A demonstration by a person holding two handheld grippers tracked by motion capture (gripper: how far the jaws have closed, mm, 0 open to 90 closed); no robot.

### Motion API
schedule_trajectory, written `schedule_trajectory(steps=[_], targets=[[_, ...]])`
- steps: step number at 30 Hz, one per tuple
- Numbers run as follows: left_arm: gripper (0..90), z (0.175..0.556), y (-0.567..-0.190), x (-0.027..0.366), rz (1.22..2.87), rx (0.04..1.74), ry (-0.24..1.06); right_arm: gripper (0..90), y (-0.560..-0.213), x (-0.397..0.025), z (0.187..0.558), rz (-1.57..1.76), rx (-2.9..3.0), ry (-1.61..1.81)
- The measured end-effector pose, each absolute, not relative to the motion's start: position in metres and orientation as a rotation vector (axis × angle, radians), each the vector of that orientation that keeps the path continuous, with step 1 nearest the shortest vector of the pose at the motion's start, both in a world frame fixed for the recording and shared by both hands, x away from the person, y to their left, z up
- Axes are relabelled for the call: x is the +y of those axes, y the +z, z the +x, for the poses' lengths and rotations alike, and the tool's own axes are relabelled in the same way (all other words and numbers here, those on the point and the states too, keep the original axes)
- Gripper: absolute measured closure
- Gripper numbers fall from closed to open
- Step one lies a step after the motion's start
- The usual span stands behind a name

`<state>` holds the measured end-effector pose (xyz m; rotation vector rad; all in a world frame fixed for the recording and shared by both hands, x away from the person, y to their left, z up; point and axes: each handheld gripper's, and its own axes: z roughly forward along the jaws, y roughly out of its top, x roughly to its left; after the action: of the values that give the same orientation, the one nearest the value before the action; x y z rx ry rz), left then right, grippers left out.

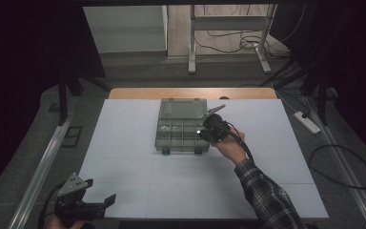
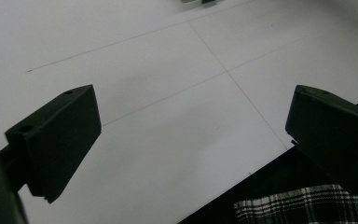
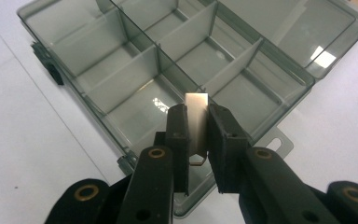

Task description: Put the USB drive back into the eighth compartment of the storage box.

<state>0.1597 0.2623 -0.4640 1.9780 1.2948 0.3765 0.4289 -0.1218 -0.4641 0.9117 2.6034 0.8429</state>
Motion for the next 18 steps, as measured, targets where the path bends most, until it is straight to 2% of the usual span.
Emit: schedule_trajectory(steps=[10,18], targets=[[3.5,0.1597,-0.464,0.2624,1.978,1.294,0.376,77.2,-0.4747,-0.1197,0.43,0.916,2.616,0.792],[3.5,0.1597,-0.464,0.2622,1.981,1.293,0.376,66.3,-0.4699,-0.1177,0.4249,0.901,2.608,0.815]])
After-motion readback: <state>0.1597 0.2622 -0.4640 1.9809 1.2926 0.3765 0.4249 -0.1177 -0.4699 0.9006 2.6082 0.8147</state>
